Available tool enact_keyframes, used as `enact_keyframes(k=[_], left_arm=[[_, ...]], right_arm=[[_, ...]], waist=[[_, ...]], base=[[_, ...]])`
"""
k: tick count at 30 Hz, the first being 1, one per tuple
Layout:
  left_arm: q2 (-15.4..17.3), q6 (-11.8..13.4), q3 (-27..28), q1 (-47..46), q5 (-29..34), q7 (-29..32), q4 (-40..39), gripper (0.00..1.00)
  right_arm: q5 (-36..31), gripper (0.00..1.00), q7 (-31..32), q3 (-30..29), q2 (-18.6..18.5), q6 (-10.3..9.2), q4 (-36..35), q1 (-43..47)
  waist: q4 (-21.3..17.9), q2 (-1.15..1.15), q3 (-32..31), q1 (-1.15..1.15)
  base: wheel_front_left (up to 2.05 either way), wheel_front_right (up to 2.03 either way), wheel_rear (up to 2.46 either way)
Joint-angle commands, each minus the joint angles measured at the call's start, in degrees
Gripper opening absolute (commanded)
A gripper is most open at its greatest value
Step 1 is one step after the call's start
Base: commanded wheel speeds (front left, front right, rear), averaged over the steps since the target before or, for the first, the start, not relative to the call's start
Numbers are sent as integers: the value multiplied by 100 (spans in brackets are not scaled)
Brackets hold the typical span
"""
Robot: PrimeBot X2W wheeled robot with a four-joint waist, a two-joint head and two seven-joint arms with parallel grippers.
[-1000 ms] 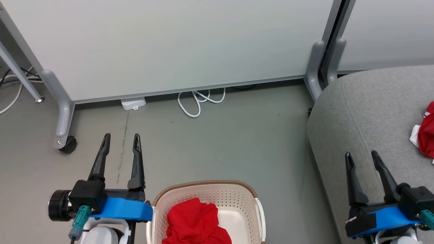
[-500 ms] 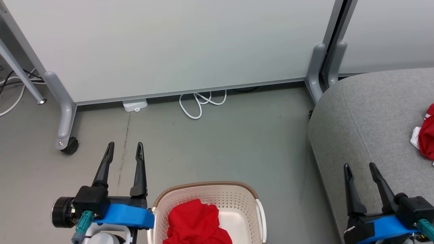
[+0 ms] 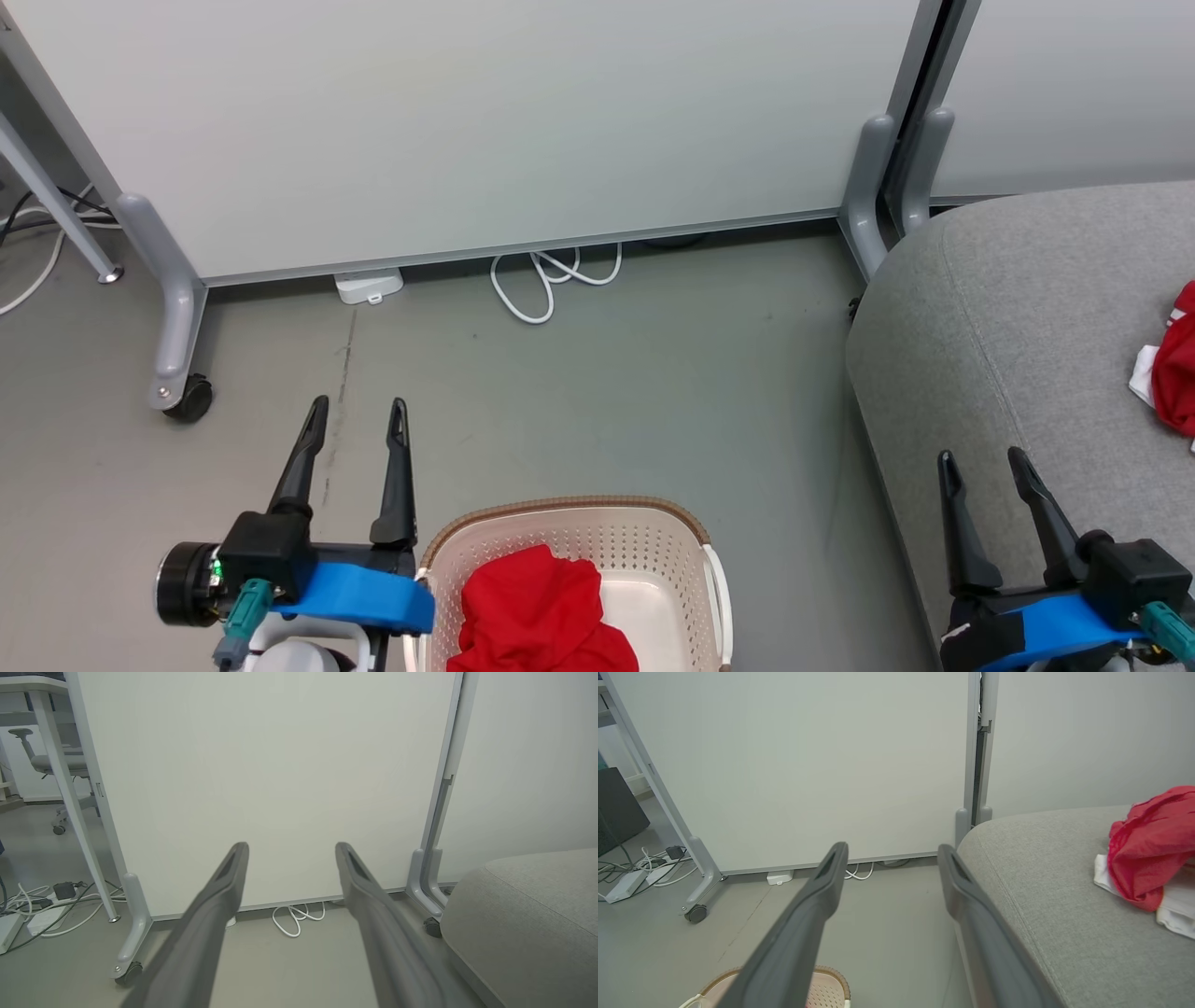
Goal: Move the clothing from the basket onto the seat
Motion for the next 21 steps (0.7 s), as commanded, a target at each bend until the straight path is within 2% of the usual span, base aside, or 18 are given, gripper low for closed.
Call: enact_keyframes(k=[1, 11, 21], left_arm=[[-8, -37, -34, -93, 35, -15, 28, 100], [63, -211, -638, -705, 332, -15, 721, 100], [418, -234, -1875, -1695, 255, -16, 1959, 100]], right_arm=[[-10, 100, -22, 11, -20, 1, -12, -50], [-10, 100, -22, 221, -141, 1, -102, -450], [47, 100, -22, 495, -322, 1, -215, -1100]], waist=[[-4, 0, 14, 0], [-158, 0, 441, 0], [-484, 0, 1306, 0]], base=[[0, 0, 0], [0, 0, 0], [0, 0, 0]])
